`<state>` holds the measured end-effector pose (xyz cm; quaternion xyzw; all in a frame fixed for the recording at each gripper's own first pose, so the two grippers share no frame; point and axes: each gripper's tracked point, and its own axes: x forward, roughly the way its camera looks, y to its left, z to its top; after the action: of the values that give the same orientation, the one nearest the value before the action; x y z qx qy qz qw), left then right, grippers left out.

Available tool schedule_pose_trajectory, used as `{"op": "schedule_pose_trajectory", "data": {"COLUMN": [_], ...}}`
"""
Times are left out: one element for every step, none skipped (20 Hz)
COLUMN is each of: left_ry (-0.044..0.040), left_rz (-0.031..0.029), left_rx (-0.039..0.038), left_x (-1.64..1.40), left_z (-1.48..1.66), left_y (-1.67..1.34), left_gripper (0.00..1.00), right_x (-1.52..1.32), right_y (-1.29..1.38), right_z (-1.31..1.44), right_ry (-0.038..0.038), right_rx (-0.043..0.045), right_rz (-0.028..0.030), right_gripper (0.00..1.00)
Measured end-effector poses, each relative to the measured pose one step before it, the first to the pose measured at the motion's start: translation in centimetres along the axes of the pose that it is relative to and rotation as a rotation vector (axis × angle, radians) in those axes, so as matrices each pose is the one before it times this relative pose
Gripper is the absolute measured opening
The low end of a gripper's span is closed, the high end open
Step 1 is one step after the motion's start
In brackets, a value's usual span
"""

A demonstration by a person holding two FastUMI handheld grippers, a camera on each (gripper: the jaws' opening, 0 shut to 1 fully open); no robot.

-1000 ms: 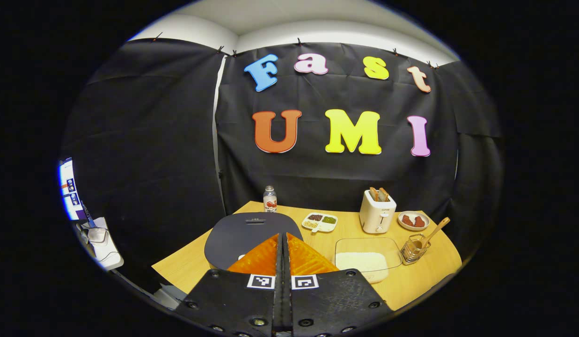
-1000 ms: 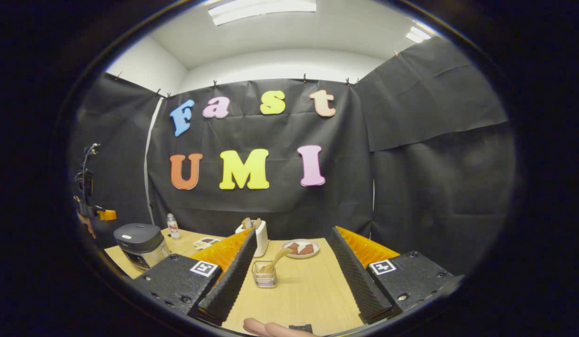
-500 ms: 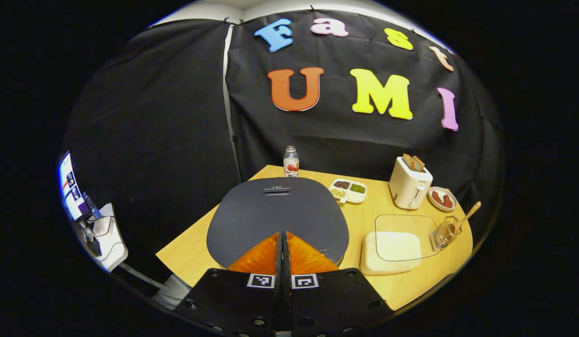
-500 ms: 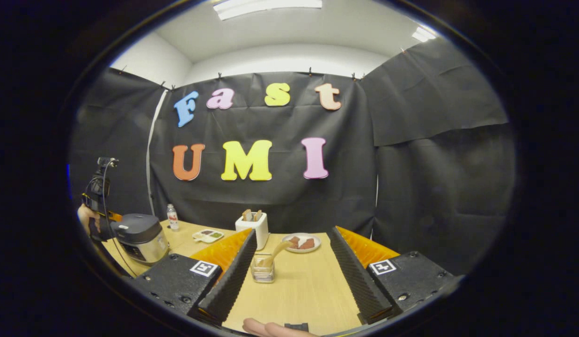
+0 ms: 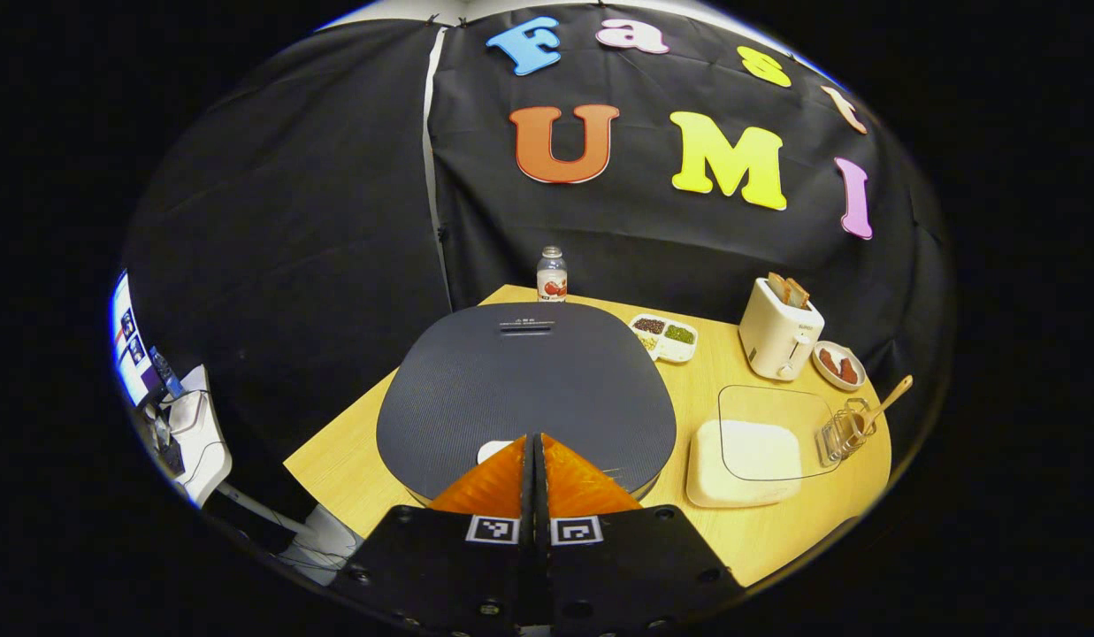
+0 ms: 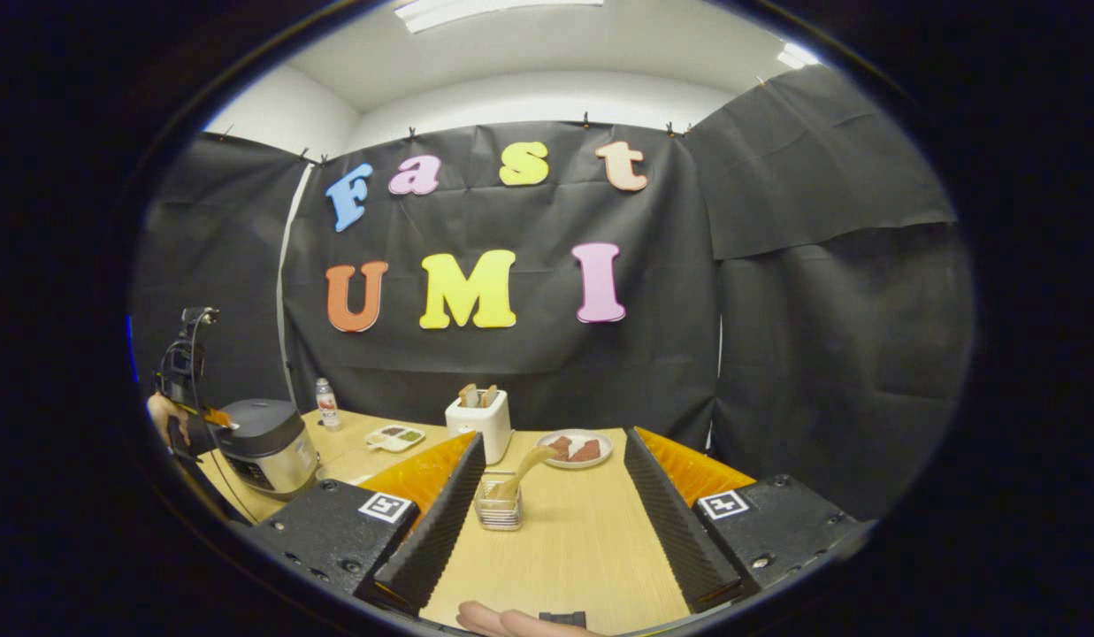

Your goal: Close the left gripper, press the button to open the rice cooker; take a wooden spoon from the chopstick holder with the right hand, scoop a spoonful of rice and pour it into the rice cooker, then put the wooden spoon back into the chopstick holder.

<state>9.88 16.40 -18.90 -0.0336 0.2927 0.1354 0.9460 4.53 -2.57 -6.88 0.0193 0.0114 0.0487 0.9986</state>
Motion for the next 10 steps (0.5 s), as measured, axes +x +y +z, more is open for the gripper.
{"op": "schedule_pose_trajectory", "data": {"left_ry": [-0.0001,0.0093,0.02259,-0.02098,0.01799,0.00024,-0.0045,0.00602,-0.00786,0.00019], "left_rz": [-0.00401,-0.00259,-0.00391,-0.00324,-0.00147,0.00197,0.00219,0.0002,-0.0017,-0.00036], "left_rx": [0.01576,-0.00194,-0.00407,-0.0018,0.00502,0.00215,-0.00274,-0.00671,-0.0184,-0.02661], "left_x": [-0.04,-0.035,0.136,-0.311,0.645,-0.213,-0.013,0.003,-0.144,-0.006], "left_z": [-0.044,-0.141,-0.595,0.211,-0.316,0.16,0.134,-0.09,0.23,0.173], "left_y": [0.121,0.071,0.036,0.107,-0.15,0.063,0.013,0.053,0.114,0.019], "left_gripper": [0.0,0.0,0.0,0.0,0.0,0.0,0.0,0.0,0.0,0.0], "right_x": [0.146,0.115,0.254,0.221,0.306,0.354,0.266,0.285,0.33,0.166], "right_y": [-0.116,-0.263,-0.318,-0.339,-0.408,-0.307,-0.267,-0.144,-0.05,0.015], "right_z": [-0.22,-0.151,-0.273,-0.117,-0.321,-0.228,-0.353,-0.28,-0.325,-0.179], "right_ry": [0.00205,0.00332,0.00371,0.00225,0.00419,0.00712,0.00897,0.01306,0.01343,0.01132], "right_rx": [-0.00106,-0.00023,-0.00048,0.00069,0.00302,0.00649,0.00963,0.01115,0.01107,0.00617], "right_rz": [0.00041,-0.0021,-0.00211,-0.00438,-0.0055,-0.00479,-0.00252,-0.00255,-0.00053,0.00325], "right_gripper": [1.0,0.96,1.0,0.96,0.96,0.96,1.0,0.96,1.0,0.96]}}
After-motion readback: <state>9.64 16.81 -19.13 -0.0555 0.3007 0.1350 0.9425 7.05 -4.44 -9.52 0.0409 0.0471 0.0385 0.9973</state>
